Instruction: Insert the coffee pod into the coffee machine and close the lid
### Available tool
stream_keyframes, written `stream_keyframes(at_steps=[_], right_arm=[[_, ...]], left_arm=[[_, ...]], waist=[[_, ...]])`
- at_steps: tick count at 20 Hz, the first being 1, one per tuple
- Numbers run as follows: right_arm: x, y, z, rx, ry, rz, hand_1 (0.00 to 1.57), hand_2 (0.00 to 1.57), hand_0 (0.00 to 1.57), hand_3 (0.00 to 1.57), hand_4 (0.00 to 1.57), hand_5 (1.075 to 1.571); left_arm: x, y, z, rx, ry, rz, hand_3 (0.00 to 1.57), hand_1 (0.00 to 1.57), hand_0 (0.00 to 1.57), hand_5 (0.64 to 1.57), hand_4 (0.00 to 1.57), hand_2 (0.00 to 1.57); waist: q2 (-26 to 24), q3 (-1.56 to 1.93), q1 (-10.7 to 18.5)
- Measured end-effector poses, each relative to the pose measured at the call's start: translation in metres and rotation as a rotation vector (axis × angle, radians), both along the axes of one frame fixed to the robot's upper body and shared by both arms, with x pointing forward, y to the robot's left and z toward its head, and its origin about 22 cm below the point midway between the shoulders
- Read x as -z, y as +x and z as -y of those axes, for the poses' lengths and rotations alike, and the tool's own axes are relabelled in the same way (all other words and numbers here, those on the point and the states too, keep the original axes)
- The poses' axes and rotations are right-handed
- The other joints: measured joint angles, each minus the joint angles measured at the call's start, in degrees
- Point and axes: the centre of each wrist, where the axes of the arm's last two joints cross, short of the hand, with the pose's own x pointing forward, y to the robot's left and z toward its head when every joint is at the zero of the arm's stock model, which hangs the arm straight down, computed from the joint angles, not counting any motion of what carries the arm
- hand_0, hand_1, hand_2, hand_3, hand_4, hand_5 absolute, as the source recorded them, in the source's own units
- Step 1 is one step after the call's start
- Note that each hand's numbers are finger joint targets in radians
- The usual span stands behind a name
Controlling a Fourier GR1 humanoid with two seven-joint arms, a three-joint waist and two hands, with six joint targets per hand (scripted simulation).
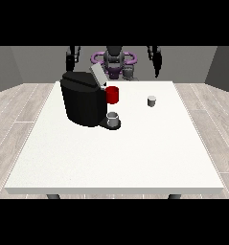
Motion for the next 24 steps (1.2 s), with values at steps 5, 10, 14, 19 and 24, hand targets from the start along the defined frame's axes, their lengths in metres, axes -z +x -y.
stream_keyframes(at_steps=[5, 10, 14, 19, 24], right_arm=[[0.008, -0.003, 0.003, 0.016, 0.039, -0.034, 0.00, 0.00, 0.00, 0.00, 0.13, 1.571], [0.011, -0.005, 0.007, 0.133, 0.082, 0.045, 0.00, 0.00, 0.00, 0.00, 0.18, 1.571], [0.011, -0.004, -0.002, 0.167, 0.102, 0.087, 0.00, 0.00, 0.00, 0.00, 0.22, 1.571], [0.010, -0.001, -0.009, 0.153, 0.114, 0.124, 0.00, 0.00, 0.00, 0.00, 0.13, 1.571], [0.004, 0.007, -0.008, 0.111, 0.133, 0.165, 0.00, 0.00, 0.00, 0.00, 0.12, 1.571]], left_arm=[[-0.001, -0.006, -0.004, 0.030, -0.020, 0.059, 0.00, 0.00, 0.00, 1.571, 0.27, 0.00], [0.000, -0.011, -0.019, 0.044, -0.043, 0.151, 0.00, 0.00, 0.00, 1.571, 0.26, 0.00], [-0.004, -0.006, -0.038, 0.066, 0.049, 0.194, 0.00, 0.00, 0.00, 1.571, 0.00, 0.00], [-0.018, 0.013, -0.063, 0.057, 0.174, 0.184, 0.00, 0.00, 0.00, 1.571, 0.00, 0.00], [-0.034, 0.040, -0.087, 0.041, 0.207, 0.137, 0.00, 0.00, 0.00, 1.571, 0.00, 0.00]], waist=[[-1.7, -1.38, 0.1], [-2.6, -1.78, -0.6], [-2.0, -1.89, -1.5], [-0.3, -1.91, -3.7], [2.9, -1.92, -6.4]])
